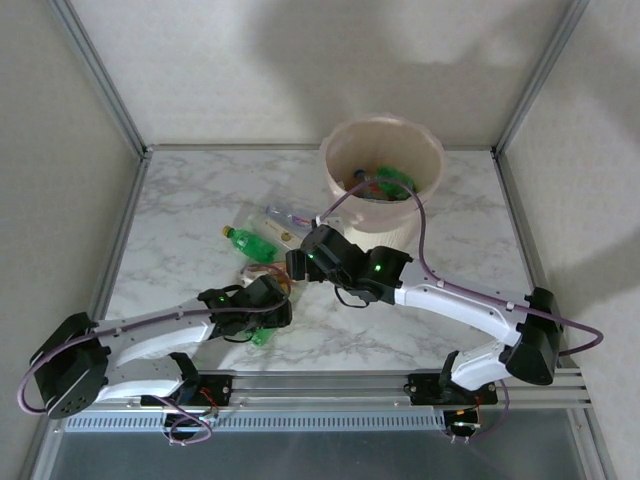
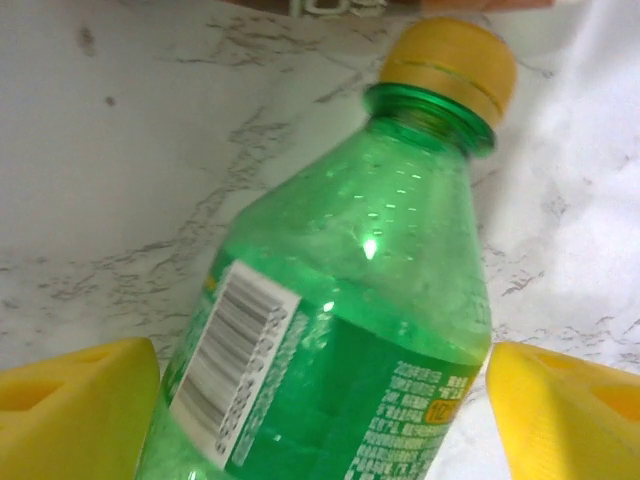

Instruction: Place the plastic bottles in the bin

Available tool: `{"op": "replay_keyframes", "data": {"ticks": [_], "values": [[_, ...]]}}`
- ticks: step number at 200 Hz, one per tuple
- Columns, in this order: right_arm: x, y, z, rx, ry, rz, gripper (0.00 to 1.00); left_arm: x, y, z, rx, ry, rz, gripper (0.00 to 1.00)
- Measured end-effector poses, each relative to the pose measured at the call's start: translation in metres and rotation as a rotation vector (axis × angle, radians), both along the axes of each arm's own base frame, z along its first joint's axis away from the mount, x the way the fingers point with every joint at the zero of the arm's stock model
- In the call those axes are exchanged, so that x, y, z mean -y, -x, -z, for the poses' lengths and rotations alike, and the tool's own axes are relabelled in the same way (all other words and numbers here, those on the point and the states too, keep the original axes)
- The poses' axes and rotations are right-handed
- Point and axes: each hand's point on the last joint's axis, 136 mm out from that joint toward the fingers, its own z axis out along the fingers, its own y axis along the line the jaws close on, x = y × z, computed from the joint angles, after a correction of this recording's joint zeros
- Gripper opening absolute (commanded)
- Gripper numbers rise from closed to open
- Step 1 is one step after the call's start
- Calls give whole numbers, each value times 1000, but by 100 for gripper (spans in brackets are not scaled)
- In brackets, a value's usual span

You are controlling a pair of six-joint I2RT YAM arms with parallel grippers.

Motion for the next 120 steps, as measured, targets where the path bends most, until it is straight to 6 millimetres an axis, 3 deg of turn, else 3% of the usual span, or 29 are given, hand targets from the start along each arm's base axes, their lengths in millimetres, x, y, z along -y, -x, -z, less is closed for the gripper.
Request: {"op": "replay_keyframes", "data": {"ticks": [93,120], "values": [[12,1,2,-3,7,27,88,8,2,13,-12,-63,46,76],[12,1,0,-2,4,28,87,10,2,14,-11,-57,50,69]]}}
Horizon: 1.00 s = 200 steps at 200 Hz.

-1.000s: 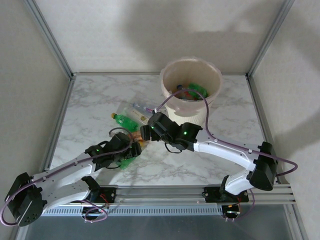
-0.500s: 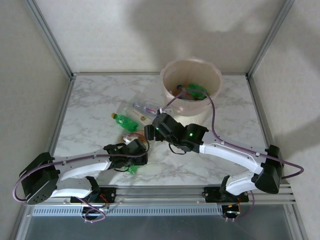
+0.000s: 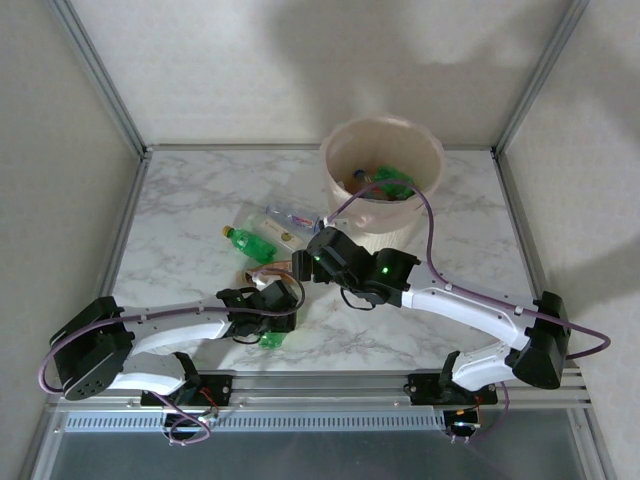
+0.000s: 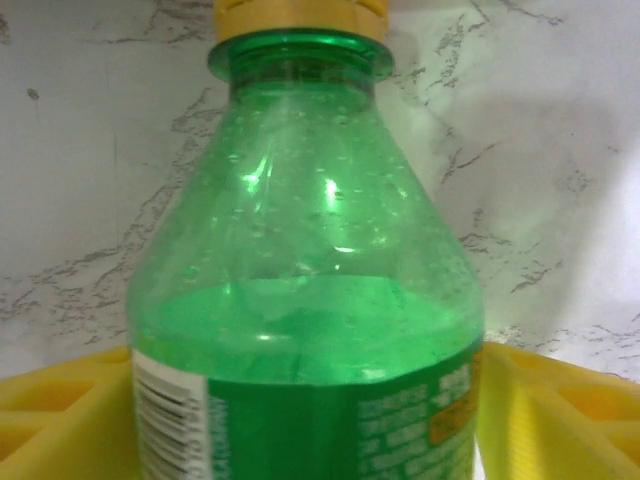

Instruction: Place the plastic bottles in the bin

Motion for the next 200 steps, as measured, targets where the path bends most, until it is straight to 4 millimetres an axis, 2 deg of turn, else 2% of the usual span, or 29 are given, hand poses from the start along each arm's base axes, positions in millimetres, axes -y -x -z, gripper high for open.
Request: {"op": "replay_keyframes", "data": {"ticks": [60,89,117,142,173,200], "values": [[4,0,-5,8,-6,8,85,1,0,0,1,2,5,58],[9,1,-8,11,-2,15,84,1,0,-2,1,7,6,56],[21,-1,-23,45,-18,41,84,5,1,-18,7,41,12,56],[39,-1,-46,90,-42,83,84,16,-6,-61,66,126,14,57],[72,-8,-75,146,-84,166,83,35,-22,-142,180,261,17,58],[99,-8,-87,170,-93,233,83,49,-38,-216,288,345,26,59]]}}
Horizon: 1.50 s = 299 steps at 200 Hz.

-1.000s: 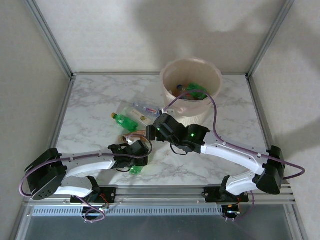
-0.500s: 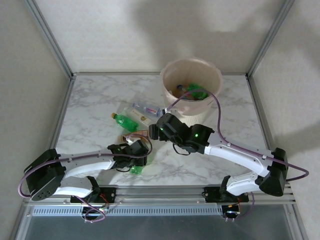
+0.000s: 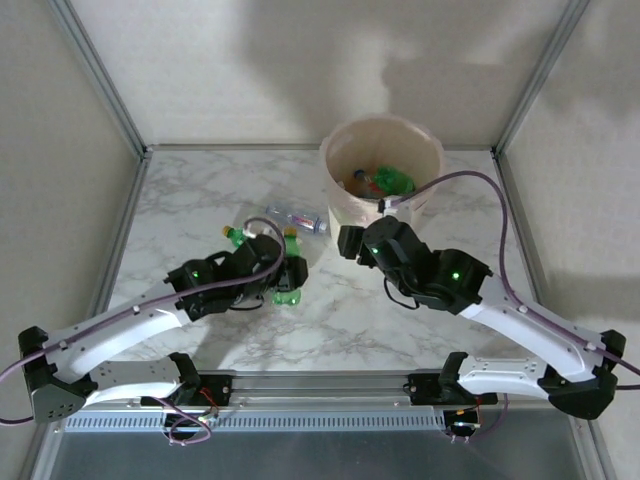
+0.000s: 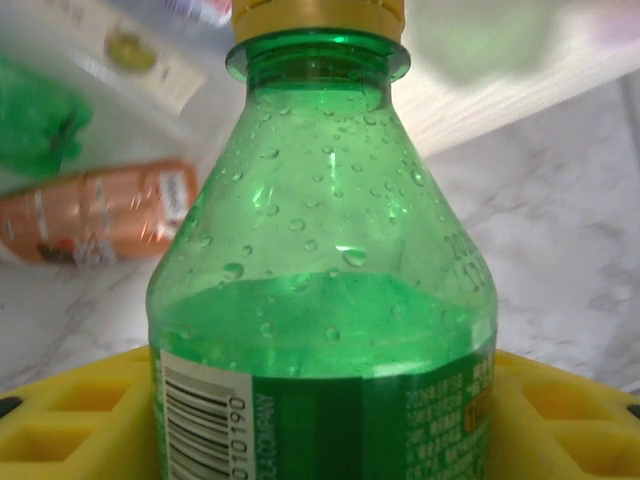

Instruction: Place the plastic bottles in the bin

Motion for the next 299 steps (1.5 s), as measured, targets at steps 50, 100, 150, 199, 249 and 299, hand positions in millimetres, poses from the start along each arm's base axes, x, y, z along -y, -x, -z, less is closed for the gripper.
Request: {"op": "replay_keyframes", "data": {"ticks": [50,100,150,199,249,299], "values": [[36,9,-5,8,-48,76,81,29,-56,-141,238,149,-28,59],[41,20,45,-89,-18,72,79,81,-145,-187,346,211,-40,58],[45,31,48,-108,-66,43,79,128,-220,-137,286,187,-29,61],[39,28,47,-103,-75,34,79,142,-233,-92,211,134,-12,75],[19,28,52,-106,-51,-28,84,138,-229,-106,232,149,-9,83],[-32,32,51,-85,-8,-181,87,97,-196,-146,297,156,-49,89]]}}
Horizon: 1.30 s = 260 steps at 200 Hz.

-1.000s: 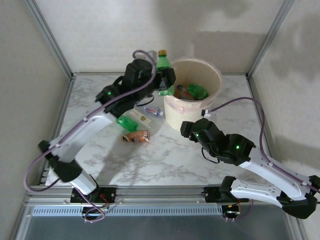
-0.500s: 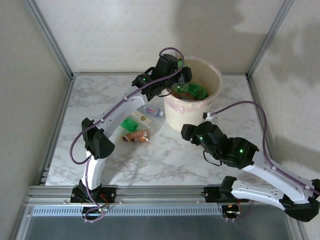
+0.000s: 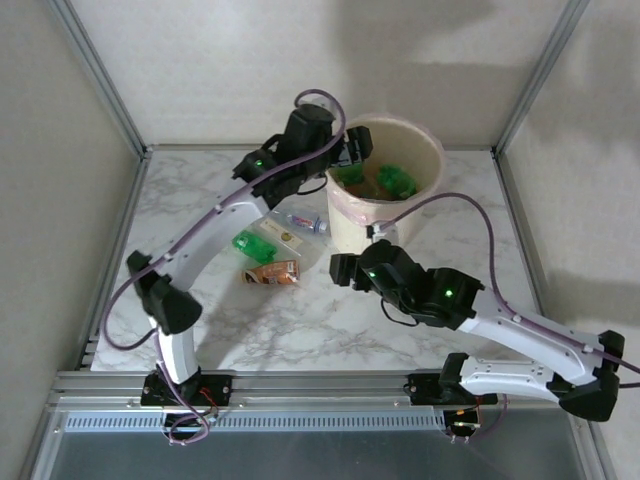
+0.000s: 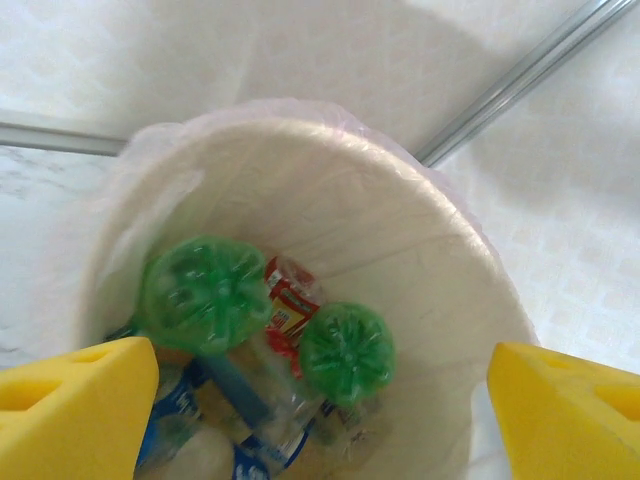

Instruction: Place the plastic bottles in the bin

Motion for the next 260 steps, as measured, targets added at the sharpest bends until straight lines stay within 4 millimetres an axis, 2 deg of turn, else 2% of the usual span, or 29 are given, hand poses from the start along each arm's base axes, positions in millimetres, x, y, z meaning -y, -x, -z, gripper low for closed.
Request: {"op": "replay_keyframes", "data": {"ticks": [22,38,59,76,99,121,148,167,193,218,235,260], "values": [[-28,-2,1,11,9,-69,89,-45,27,-22,52,13,-61,99],[-47,-4,6,16,18,-117,91,-93,46,-33,93,35,-134,100],[-71,-6,16,22,30,-187,91,-155,67,-33,136,45,-252,100],[-88,-8,27,20,48,-239,92,-181,85,-22,149,44,-296,100],[-108,-11,45,12,86,-289,91,-196,100,7,124,16,-315,98],[-122,-20,59,2,130,-305,88,-211,102,50,48,-27,-356,95],[-130,-46,72,-15,171,-274,85,-231,108,114,-80,-74,-411,92],[-134,-67,83,-35,197,-243,85,-238,114,143,-148,-76,-425,91],[-142,-91,99,-64,250,-219,85,-244,118,158,-186,-58,-436,89],[-157,-114,111,-81,289,-205,79,-251,118,155,-188,-32,-458,88],[-160,-124,121,-96,325,-201,74,-257,119,153,-181,-16,-474,88],[-162,-138,137,-109,390,-195,74,-265,121,154,-184,-7,-491,87]]}}
